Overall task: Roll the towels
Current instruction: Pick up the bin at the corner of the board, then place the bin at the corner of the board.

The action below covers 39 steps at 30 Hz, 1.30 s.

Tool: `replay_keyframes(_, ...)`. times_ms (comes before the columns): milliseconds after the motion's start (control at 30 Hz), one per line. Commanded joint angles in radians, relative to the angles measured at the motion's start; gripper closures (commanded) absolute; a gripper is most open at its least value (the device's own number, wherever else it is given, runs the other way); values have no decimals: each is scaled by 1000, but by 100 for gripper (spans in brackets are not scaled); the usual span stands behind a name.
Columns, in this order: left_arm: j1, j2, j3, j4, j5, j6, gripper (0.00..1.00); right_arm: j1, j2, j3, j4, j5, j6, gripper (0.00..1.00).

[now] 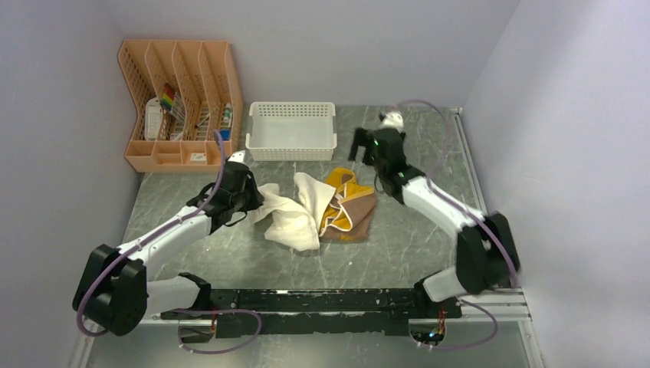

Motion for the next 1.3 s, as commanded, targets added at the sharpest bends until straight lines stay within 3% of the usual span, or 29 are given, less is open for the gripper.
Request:
replay_keyframes(0, 19, -69, 17, -154, -130, -3, 93, 3, 303, 334, 16, -80, -110, 0)
replay_keyframes(100, 34, -120, 25, -203, -164, 1, 93, -1, 580, 604, -96, -129, -163, 0)
replay_keyframes(200, 64, -180, 37, -261, -203, 12, 93, -21, 721, 713, -57, -203, -188, 2)
replay_keyframes(333, 99, -254, 56, -293, -221, 20, 93, -58, 941, 1009, -256, -287, -188, 12)
replay_keyframes(433, 177, -273, 44, -259, -167, 18, 93, -68, 1031, 1116, -319, -287, -194, 35)
replay_keyframes(567, 303, -246, 31, -180, -3, 16, 93, -118, 1019, 1063, -261, -369, -116, 93)
replay_keyframes(600, 313, -233, 37, -168, 17, 14, 93, -141, 998, 1033, -245, -389, -80, 100)
replay_keyframes(767, 316, -133, 85, -54, 80, 28, 93, -290, 734, 669, -44, -368, 217, 100)
replay_keyframes(967, 282, 93, 217, 95, 175, 34, 93, -429, 389, 333, -120, -73, 592, 100)
replay_keyframes(1133, 166, 318, 486, 95, 119, 111, 93, -532, 272, 239, -344, 115, 862, 100)
replay_keyframes(1267, 107, 478, 692, 78, 132, 176, 93, -631, 273, 178, -342, 106, 973, 100)
